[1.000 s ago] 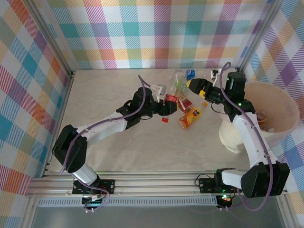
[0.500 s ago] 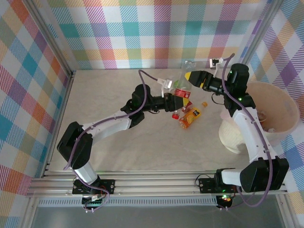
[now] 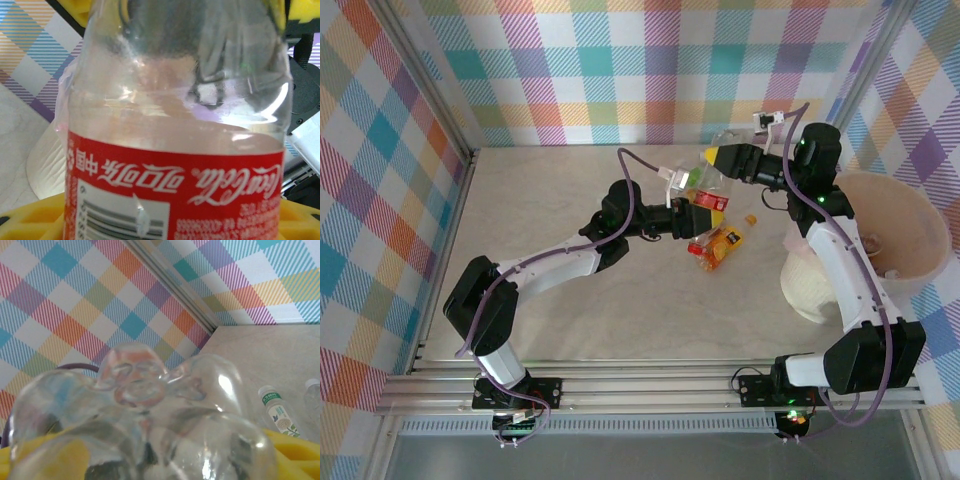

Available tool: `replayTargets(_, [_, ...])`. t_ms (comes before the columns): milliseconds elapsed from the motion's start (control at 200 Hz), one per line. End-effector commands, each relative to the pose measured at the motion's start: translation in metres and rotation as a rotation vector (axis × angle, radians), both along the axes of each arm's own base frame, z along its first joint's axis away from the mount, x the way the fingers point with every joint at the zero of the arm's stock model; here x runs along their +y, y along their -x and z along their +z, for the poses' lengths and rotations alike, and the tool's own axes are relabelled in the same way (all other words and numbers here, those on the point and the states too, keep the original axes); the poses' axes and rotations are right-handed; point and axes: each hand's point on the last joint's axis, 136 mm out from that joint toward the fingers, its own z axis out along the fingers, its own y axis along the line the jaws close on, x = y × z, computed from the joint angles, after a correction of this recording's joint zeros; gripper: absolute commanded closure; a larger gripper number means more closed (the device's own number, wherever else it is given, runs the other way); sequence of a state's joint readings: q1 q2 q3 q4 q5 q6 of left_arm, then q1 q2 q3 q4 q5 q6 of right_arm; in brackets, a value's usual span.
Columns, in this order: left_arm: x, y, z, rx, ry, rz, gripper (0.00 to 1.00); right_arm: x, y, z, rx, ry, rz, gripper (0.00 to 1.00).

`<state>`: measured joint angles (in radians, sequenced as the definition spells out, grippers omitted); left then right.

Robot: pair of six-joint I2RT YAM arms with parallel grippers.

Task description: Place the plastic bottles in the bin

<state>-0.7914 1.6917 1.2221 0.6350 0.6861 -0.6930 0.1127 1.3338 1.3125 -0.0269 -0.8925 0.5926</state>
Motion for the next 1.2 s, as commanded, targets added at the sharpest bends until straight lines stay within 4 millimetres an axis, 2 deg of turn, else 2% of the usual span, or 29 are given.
replayTargets(0, [-0.002, 0.001, 0.022, -0.061, 0.058, -0.001, 0.55, 0.002, 0.01, 0.009, -0.048, 0.017, 0.028, 0.35])
replayTargets(245, [-0.005, -0.001, 0.018, -0.047, 0.054, -0.004, 0.55, -0.004, 0.007, 0.01, -0.062, 0.049, -0.038, 0.5])
replayTargets(480, [-0.005, -0.005, 0.012, -0.026, 0.033, 0.016, 0.5, -0.016, -0.006, 0.011, -0.055, 0.083, -0.159, 0.54])
replayTargets(525, [-0.005, -0.006, 0.011, -0.02, 0.021, 0.024, 0.44, -0.019, -0.008, 0.012, -0.06, 0.093, -0.184, 0.55])
replayTargets(605, [-0.004, -0.011, 0.004, -0.003, -0.031, 0.058, 0.26, -0.027, -0.011, 0.013, -0.08, 0.126, -0.243, 0.56])
replayTargets(700, [0.001, -0.012, 0.001, -0.016, -0.077, 0.083, 0.15, -0.045, -0.018, 0.017, -0.116, 0.197, -0.363, 0.57])
replayTargets(850, [0.011, -0.001, 0.009, -0.072, -0.08, 0.076, 0.12, -0.08, -0.024, 0.037, -0.192, 0.296, -0.566, 0.57])
replayTargets(1195, [0.043, -0.005, -0.012, -0.106, -0.183, 0.241, 0.0, -0.139, -0.003, 0.12, -0.491, 0.453, -0.913, 0.59])
